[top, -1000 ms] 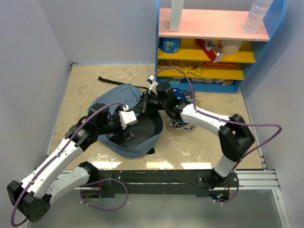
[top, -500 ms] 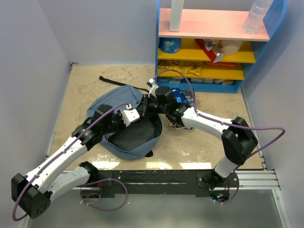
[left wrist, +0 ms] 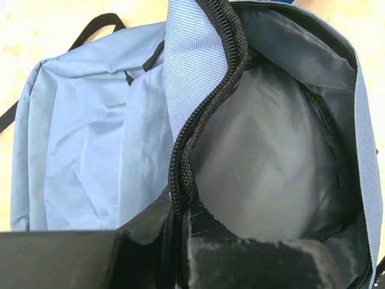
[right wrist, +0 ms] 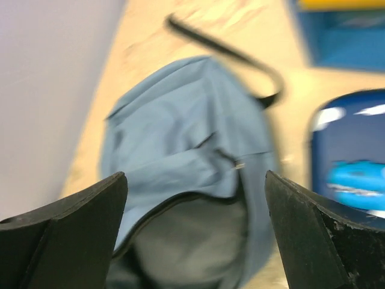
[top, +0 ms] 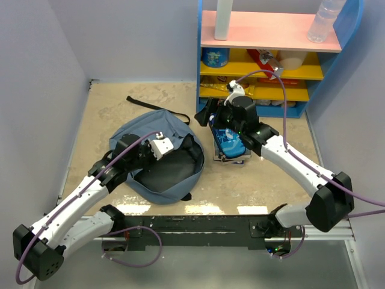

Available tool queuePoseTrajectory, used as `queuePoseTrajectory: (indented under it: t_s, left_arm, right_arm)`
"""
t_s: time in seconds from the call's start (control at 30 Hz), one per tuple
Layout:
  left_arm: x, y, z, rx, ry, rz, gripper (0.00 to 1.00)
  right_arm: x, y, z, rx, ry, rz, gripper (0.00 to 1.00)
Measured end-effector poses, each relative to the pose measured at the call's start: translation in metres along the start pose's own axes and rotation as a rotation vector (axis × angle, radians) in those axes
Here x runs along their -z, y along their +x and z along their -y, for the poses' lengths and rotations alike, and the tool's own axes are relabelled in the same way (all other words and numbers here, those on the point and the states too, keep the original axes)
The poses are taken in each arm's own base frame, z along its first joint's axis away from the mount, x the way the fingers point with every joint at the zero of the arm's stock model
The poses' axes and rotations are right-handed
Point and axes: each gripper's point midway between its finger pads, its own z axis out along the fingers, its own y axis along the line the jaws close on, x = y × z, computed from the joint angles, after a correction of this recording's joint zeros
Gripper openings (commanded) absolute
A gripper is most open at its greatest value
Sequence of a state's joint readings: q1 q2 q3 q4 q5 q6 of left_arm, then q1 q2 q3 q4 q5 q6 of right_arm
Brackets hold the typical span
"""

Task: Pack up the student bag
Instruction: Unzip the student bag at the center of the board, then move the stationery to the center of the board.

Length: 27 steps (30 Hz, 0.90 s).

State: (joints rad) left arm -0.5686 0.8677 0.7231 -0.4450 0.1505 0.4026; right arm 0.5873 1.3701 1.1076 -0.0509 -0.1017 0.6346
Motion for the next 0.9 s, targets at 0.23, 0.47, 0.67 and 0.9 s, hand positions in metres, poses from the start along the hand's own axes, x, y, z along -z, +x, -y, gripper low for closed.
queuePoseTrajectory:
  t_s: [0.23,0.47,0.67,0.9]
  left_arm:
    - [0.000,0.000,0.004,0.010,0.032,0.008,0.00]
    - [0.002,-0.003,0.002,0.018,0.036,0.016,0.00]
    - [0.004,-0.004,-0.005,0.027,0.010,0.017,0.00]
    - [0.010,-0.006,-0.012,0.054,-0.032,0.029,0.00]
  right_arm:
    - [0.032,-0.027,0.047,0.138,0.239,0.120,0.97]
    - [0.044,-0.007,0.100,0.270,0.451,0.053,0.99]
    - [0.053,0.023,0.134,0.313,0.558,-0.032,0.99]
    - [0.065,0.042,0.153,0.302,0.615,-0.053,0.99]
